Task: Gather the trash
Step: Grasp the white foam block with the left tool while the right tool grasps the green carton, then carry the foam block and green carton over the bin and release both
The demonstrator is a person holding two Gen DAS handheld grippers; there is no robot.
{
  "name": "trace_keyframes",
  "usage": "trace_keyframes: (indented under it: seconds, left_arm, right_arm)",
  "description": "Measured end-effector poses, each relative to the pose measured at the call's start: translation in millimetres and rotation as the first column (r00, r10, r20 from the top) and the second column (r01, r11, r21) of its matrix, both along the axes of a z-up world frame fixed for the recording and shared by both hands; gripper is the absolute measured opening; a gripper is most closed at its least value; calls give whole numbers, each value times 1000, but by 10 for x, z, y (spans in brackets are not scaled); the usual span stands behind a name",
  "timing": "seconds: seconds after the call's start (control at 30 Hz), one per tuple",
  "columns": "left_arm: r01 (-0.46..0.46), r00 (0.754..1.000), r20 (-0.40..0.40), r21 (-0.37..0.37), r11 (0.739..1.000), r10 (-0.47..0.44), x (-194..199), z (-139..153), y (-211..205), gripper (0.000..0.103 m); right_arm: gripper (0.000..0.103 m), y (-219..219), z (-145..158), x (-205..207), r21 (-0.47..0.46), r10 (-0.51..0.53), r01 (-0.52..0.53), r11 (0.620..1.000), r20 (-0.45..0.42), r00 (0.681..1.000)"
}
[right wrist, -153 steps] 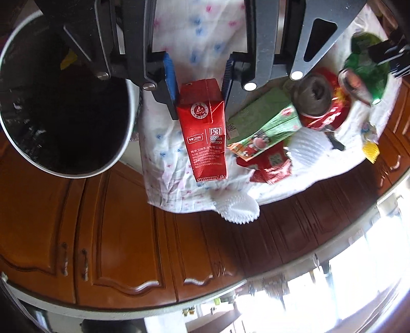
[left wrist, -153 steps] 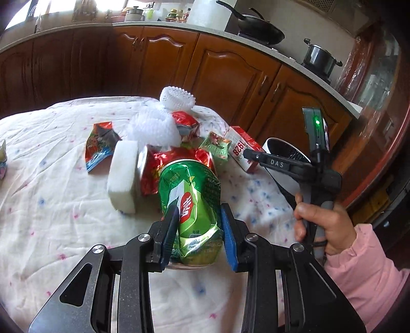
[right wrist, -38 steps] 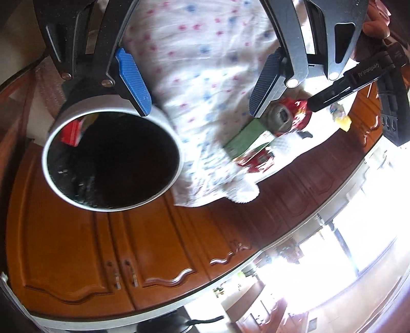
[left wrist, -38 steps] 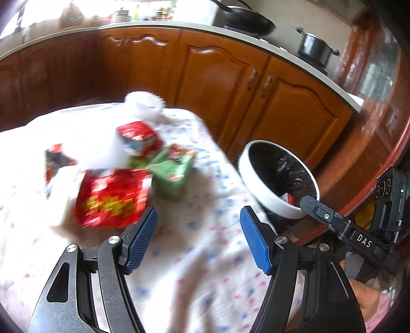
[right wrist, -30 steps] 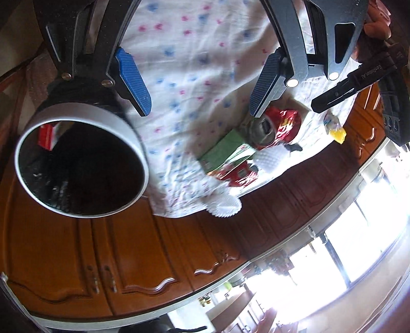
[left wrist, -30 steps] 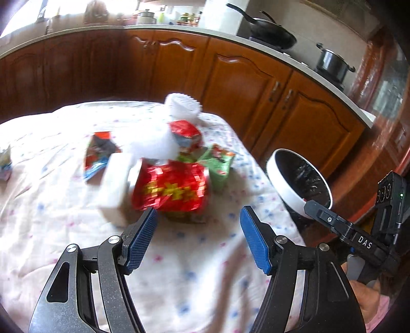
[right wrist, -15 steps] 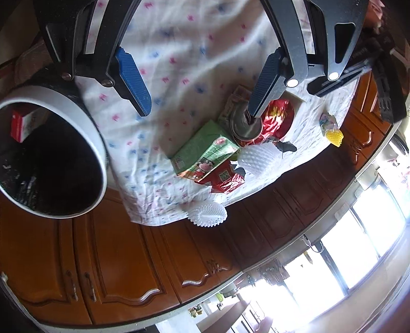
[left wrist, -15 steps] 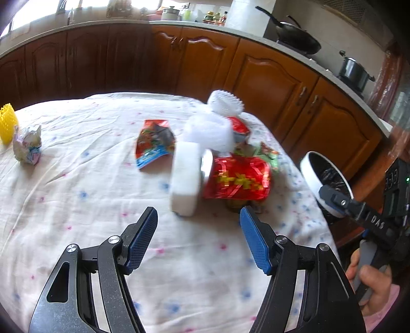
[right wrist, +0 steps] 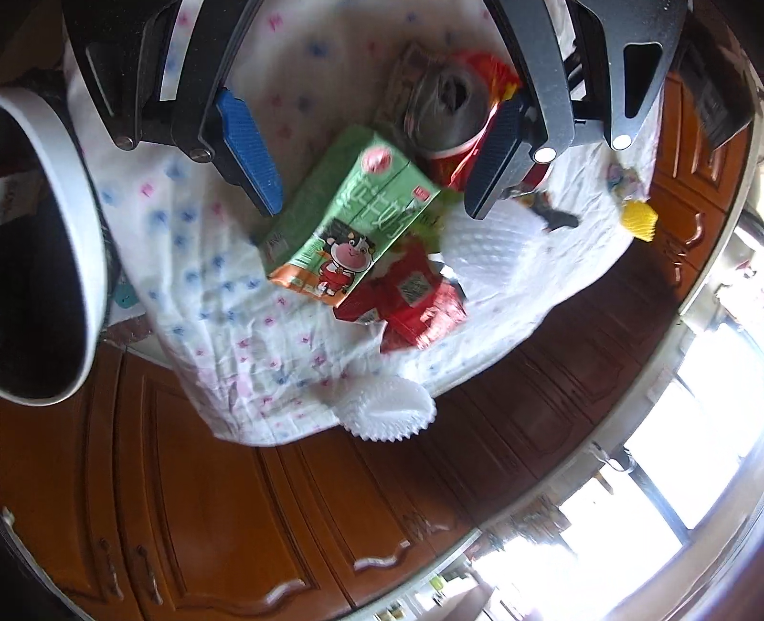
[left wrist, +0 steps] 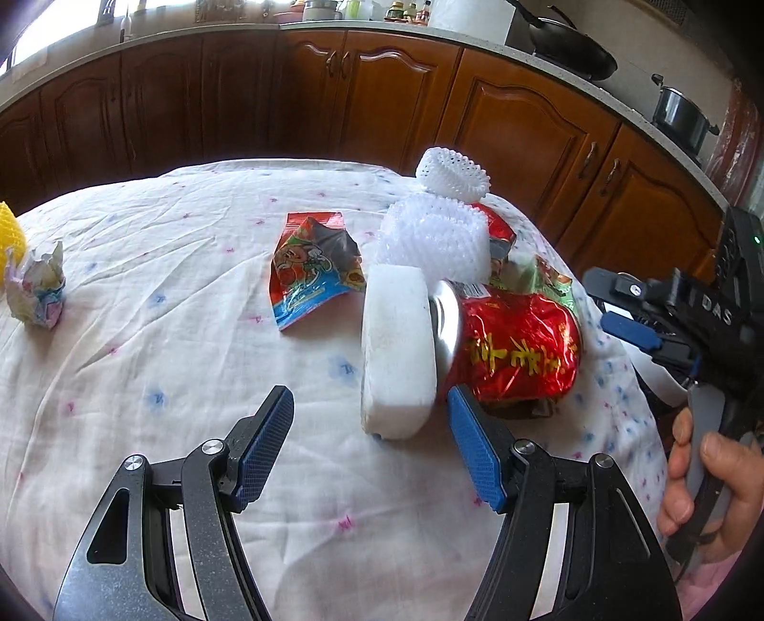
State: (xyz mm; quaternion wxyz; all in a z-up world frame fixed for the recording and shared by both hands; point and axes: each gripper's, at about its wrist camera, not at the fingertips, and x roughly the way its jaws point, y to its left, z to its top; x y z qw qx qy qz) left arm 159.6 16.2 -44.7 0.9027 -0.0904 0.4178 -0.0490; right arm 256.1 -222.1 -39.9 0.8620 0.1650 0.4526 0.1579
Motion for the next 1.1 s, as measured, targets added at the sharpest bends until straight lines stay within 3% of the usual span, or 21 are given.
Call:
trace_keyframes:
  seconds: [0.13,0.2,0.23,0.27,0.33,0.4,0.77,1.1]
  left_arm:
    - [13,1000,-2,1,1000,-13,115,-29,-6,68]
    - [22,1000,-6,-2,1000,-22,162,-48,-18,68]
    - [24,1000,-7,-5,1000,-24,180,-56,-16,66]
    - [27,1000,-9,-11,1000,-27,202,-68,-8,63]
    - [38,999,-23,-26,999,-39,235,-103,-17,37]
    - [48,998,-35,-41,998,-50,249,-136,-20,27]
    - [25,998,56,-51,998,-22,35,208,-36,26]
    - [137,984,125,-61,989,-129,-118,555,-549,26]
  right_arm:
    - [75,28,-189,183,-5,-24,24,1000,-65,998]
    - [70,-6,-217,194,4,-29,29,1000,-56,998]
    - [66,-29,-218,183,6,-29,29,1000,-50,998]
    - [55,-58,-211,161,13,-27,27,1000,-41,999]
    - [52,-103,-171,103,16,-21,21,1000,-21,1000]
    - [52,-142,-135,44,7,-17,18,1000,-6,1000]
    - [52,-536,34,-387,59,-26,23,998,54,998]
    - [52,-887,239,-754,72,-47,39,997,102,994]
